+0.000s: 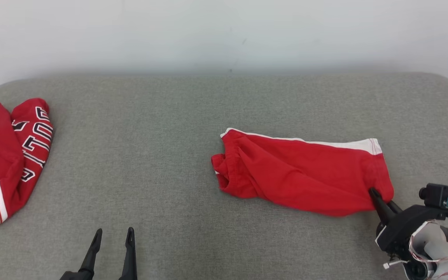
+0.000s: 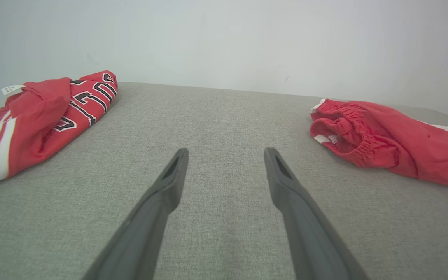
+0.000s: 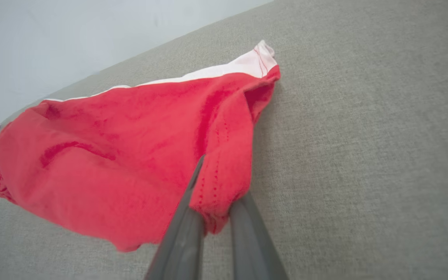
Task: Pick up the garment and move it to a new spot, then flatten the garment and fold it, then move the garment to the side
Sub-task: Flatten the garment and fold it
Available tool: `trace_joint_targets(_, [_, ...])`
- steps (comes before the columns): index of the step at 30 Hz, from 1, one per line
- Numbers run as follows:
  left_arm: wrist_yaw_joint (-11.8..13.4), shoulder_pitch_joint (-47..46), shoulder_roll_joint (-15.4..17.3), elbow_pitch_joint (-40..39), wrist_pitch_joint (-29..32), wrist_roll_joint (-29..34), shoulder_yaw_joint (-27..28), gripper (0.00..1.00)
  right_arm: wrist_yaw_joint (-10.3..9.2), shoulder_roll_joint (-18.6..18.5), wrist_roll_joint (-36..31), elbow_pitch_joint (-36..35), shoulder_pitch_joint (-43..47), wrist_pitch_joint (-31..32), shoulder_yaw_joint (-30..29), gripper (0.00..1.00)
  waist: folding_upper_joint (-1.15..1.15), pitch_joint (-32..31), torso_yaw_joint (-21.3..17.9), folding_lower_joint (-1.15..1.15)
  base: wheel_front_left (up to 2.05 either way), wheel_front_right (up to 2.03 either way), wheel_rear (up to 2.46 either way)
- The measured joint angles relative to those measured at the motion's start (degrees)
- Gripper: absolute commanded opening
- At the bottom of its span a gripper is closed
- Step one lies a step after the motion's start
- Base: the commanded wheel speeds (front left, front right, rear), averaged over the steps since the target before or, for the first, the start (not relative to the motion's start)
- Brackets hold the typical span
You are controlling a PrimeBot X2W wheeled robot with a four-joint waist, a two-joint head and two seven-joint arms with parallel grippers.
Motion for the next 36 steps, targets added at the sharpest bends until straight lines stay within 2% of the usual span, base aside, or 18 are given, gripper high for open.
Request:
trace_joint_targets(4, [-0.04, 0.06, -0.01, 0.00, 0.00, 0.00, 0.02, 1.00, 0.00, -0.12, 0.08, 0.11, 2.08, -0.12, -0.79, 0.00, 0.00, -0.58, -0.95, 0.00, 0.00, 0.00, 0.00])
trace_joint_targets(5, [-0.19, 0.11, -0.01, 0.00, 0.00, -0.01, 0.00, 1.00, 0.01, 0.07, -0.19, 0.88, 2.17, -0.64, -1.41, 0.40, 0.00, -0.69, -1.17, 0.00, 0.00, 0.00, 0.00])
trace_joint_targets(6, [-0.20, 0.15, -0.02, 0.00, 0.00, -0.01, -0.02, 1.00, 0.01, 0.24, -0.45, 1.35, 2.16, -1.01, -1.80, 1.00, 0.00, -0.75, -1.22, 0.00, 0.00, 0.00, 0.00])
trace_joint_targets(19, [0.24, 0.82, -0.01, -1.15, 0.00, 1.98, 0.69, 1.00, 0.00, 2.82, -7.50, 9.56, -1.69, -3.09, -5.44, 1.00, 0.01, -0.62, -1.62, 0.01, 0.00, 0.00, 0.00])
trace_joint_targets(30, [1.45, 0.86, -0.01, -1.85, 0.00, 2.76, 0.58, 1.00, 0.00, 6.68, -9.33, 20.97, -6.48, 2.11, -4.39, 1.00, 0.01, -0.26, -0.44, 0.01, 0.00, 0.00, 0.00])
trace_joint_targets(36, [1.65, 0.55, -0.01, -1.87, 0.00, 2.76, 0.52, 1.00, 0.00, 8.65, -8.93, 23.95, -8.00, 4.25, -4.27, 1.00, 0.01, 0.93, 0.47, 0.01, 0.00, 0.00, 0.00])
